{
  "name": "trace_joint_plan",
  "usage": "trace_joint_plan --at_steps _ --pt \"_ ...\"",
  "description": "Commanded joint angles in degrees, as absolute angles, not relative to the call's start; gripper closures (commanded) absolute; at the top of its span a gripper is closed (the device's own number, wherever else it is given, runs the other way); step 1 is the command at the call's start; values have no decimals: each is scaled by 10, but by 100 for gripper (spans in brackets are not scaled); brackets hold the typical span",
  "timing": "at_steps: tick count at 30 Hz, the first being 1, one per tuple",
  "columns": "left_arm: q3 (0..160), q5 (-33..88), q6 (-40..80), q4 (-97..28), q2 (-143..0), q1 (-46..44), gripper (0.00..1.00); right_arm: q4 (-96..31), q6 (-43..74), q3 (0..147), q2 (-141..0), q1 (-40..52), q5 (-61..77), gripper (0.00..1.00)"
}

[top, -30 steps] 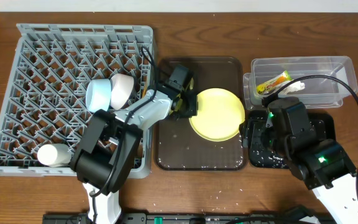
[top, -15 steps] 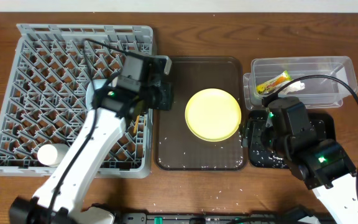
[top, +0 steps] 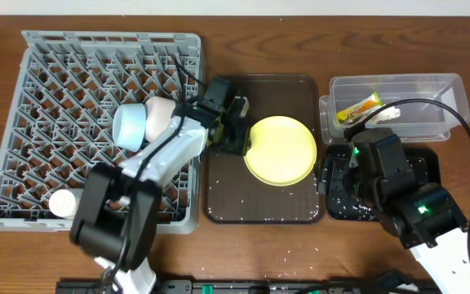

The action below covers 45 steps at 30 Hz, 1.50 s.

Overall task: Sort waste into correct bins and load items into the dishwasher
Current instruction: 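Grasp the yellow plate rim with the left gripper and lift it, then stand the yellow plate upright in the rack with the left gripper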

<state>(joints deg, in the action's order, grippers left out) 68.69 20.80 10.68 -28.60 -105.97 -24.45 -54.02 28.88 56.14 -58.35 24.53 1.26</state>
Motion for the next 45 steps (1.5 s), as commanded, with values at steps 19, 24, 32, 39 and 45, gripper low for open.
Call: trace_joint_plan --at_steps 19,24,32,39,45 --pt "683 328 116 -231 -1203 -234 93 -547 293 564 -617 239 5 32" --pt "695 328 116 -268 -1137 -220 93 -549 293 564 -617 239 4 32" --pt "697 262 102 -336 -914 -177 93 -548 293 564 -617 239 4 32" --pt "697 130 85 -430 -759 -53 93 -548 293 564 -617 239 2 32" --pt "697 -1 45 -456 -695 85 93 -542 293 564 -617 239 -2 30"
